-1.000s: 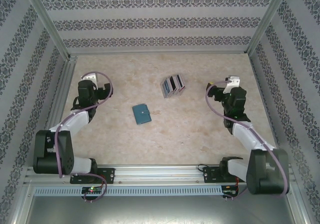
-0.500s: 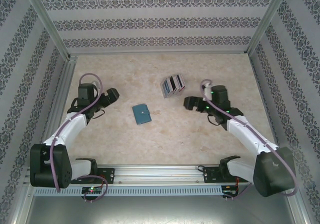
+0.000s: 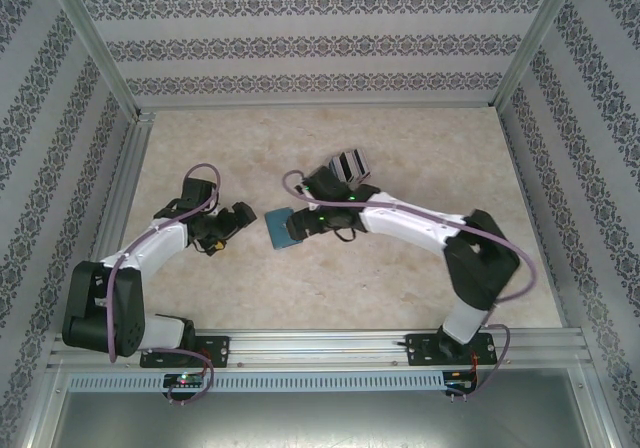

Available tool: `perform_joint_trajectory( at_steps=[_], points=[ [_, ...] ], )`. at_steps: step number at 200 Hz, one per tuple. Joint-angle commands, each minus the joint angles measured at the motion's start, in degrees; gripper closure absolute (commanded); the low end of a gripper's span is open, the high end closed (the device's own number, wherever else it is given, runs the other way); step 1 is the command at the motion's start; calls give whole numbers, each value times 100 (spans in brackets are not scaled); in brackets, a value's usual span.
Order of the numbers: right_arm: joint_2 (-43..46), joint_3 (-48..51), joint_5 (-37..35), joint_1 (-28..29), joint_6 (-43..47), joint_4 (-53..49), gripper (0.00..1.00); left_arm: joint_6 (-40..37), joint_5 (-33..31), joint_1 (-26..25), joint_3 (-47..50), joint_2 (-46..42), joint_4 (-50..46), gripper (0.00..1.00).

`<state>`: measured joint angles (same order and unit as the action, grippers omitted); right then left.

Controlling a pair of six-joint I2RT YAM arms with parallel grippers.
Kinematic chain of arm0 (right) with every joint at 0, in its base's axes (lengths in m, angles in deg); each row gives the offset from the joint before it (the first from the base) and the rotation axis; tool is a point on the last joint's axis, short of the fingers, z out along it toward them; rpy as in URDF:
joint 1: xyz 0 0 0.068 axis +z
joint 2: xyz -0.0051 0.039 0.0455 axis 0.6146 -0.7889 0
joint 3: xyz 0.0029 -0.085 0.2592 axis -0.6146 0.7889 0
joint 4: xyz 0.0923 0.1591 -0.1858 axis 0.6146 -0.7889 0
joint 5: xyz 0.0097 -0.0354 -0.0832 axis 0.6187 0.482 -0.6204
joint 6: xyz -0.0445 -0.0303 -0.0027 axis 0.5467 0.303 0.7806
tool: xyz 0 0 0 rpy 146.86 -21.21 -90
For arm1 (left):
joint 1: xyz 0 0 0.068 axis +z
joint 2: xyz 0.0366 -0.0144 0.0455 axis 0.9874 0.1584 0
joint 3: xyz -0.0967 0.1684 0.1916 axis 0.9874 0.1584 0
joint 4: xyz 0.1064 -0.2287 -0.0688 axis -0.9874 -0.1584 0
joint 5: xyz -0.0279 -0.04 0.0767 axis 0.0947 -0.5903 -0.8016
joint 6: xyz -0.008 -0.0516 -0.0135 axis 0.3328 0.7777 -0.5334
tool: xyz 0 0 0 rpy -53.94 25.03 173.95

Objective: Put the credit cards into the card holder
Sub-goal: Open the button on the card holder.

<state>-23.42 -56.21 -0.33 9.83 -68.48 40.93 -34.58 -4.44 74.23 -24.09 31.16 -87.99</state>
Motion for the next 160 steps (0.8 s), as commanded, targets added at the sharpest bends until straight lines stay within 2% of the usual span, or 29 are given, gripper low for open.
perform_joint_trajectory(
  at_steps=[1,27,37,70,93,160],
  points=[
    [-529,-839,-353,241,215,-844,24,93,-85,-55,-332,99,-368,0],
    [-1244,-1697,-358,257,378,-1390,32,-69,-80,-55,-580,295,-610,0],
    [-1496,-2016,-359,255,456,-1613,39,-141,-72,-47,-690,370,-687,1],
    [-1977,-2606,-383,259,474,-1946,52,-431,-248,-7,-1066,603,-1047,1],
    [-2218,-2894,-477,260,519,-2166,57,-544,-199,110,-1174,707,-1094,1],
    [-2734,-3430,-731,253,644,-2473,60,-719,49,271,-1443,947,-1143,1]
  ],
)
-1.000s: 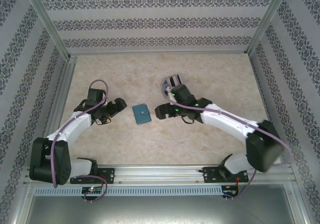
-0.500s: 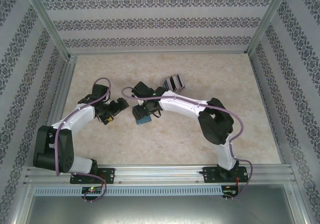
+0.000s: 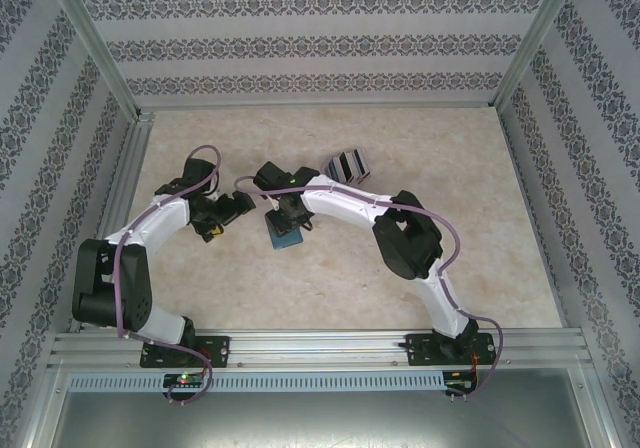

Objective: Put the credit cards into the card holder
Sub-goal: Open the button on the card holder.

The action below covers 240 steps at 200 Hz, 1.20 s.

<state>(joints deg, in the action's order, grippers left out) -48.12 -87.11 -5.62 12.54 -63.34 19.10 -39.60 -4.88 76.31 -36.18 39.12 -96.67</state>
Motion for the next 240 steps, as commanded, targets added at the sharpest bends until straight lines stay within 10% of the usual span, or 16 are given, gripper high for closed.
perform_joint_trajectory(
  at_steps=[1,240],
  points=[
    [-275,-355,-199,-18,134,-291,60,-217,94,63,-238,157,-276,1],
    [-600,-550,-156,-20,-55,-366,91,-97,464,69,-93,497,41,0]
  ],
)
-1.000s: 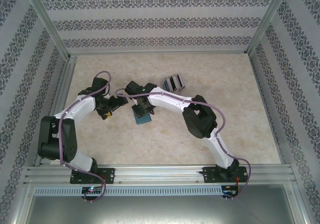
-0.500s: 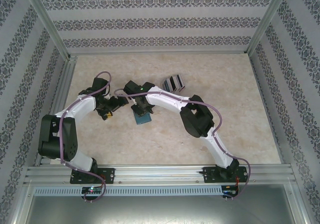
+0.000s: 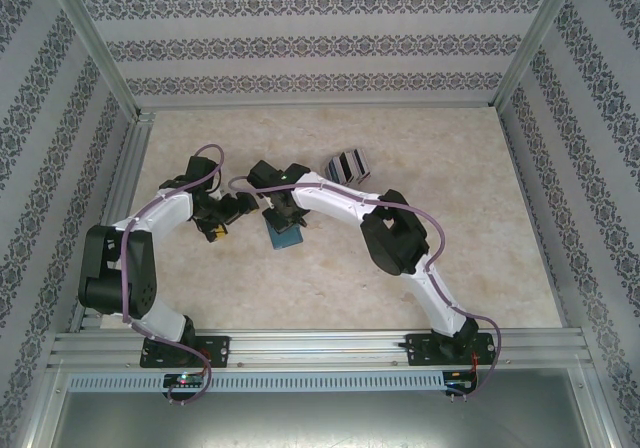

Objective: Put the credit cards into the card holder
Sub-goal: Open the button on the card holder.

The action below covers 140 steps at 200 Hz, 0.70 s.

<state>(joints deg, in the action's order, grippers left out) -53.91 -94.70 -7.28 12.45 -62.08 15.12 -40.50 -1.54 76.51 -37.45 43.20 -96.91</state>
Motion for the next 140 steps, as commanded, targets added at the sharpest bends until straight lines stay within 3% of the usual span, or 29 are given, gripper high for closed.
perform_joint_trajectory(
  at_steps=[1,140],
  points=[
    [-13,215,12,-15,-191,38,91,-6,135,46,34,88,64,1],
    [2179,2449,1506,-661,-1414,2019,92,-12,738,-118,-80,264,382,0]
  ],
)
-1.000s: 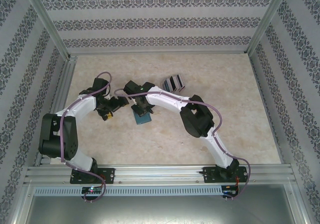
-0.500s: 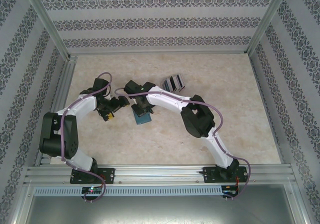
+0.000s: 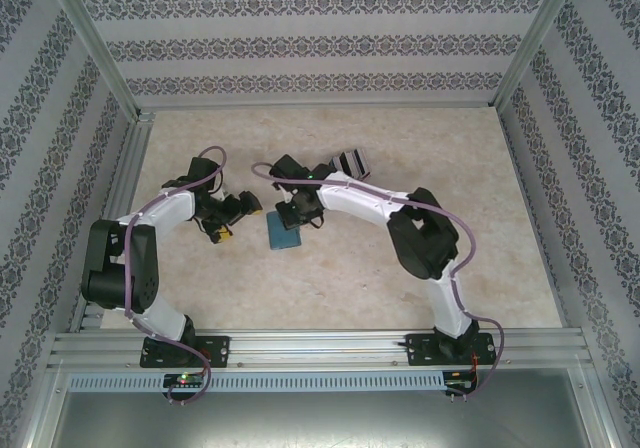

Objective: Put the credit cards into the card holder
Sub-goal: Open the button on the card holder.

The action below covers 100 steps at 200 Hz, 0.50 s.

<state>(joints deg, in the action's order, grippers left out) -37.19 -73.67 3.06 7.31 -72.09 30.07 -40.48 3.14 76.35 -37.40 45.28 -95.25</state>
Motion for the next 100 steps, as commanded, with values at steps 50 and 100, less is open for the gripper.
perform_joint_trajectory(
  at_steps=[50,100],
  points=[
    [1097,886,725,-345,-754,956,91,-154,524,-380,-153,34,427,1],
    [1135,904,894,-452,-831,1033,91,-110,621,-528,-216,48,503,6]
  ],
)
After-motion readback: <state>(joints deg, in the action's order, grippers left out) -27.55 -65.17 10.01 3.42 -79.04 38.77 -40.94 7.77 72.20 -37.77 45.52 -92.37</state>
